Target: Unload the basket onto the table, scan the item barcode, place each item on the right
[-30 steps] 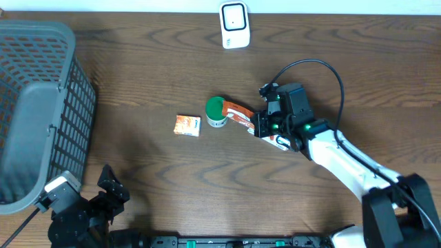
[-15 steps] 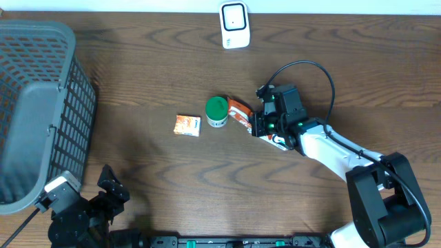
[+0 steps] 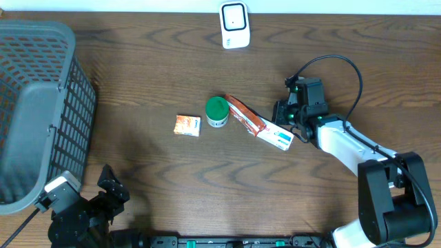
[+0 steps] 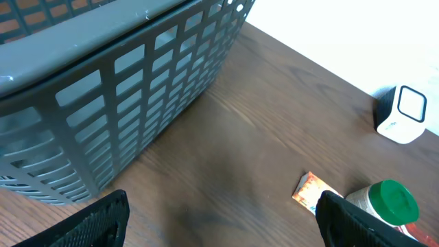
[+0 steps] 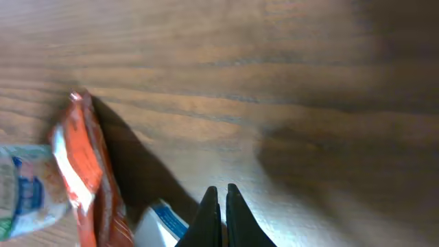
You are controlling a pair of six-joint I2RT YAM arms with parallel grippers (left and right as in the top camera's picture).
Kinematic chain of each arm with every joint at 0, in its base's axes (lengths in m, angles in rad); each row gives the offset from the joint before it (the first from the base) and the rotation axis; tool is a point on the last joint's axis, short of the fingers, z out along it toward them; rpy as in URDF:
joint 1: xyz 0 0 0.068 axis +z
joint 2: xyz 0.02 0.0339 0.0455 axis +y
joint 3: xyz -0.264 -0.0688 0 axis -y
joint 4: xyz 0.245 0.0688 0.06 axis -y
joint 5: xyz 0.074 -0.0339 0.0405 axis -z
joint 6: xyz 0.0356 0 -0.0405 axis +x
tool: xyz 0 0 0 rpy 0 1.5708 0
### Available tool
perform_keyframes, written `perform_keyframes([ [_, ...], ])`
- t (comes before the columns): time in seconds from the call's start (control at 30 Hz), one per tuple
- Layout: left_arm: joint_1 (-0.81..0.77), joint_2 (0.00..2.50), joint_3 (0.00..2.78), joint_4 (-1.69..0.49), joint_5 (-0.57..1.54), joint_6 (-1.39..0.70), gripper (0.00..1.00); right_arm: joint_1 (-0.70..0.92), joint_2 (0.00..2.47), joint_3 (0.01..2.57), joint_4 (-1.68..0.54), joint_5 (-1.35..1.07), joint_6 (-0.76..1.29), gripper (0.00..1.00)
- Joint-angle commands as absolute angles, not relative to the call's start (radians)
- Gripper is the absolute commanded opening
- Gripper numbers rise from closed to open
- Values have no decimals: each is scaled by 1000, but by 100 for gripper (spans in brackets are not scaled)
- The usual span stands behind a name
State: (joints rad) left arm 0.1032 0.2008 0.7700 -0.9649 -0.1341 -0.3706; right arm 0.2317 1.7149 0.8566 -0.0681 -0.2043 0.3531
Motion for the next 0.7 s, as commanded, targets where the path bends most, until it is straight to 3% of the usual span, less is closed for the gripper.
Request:
perform_keyframes([
  [0.0,107,200,768,-965,-142,-379,87,220,1728,864,-155,-192,363,1],
  [0.27,107,200,768,-965,-142,-379,87,269,1728,864,-364,-215,362,1],
  [0.67,107,200,768,-965,-142,-379,87,433,1722,864,-375,-567,264,1],
])
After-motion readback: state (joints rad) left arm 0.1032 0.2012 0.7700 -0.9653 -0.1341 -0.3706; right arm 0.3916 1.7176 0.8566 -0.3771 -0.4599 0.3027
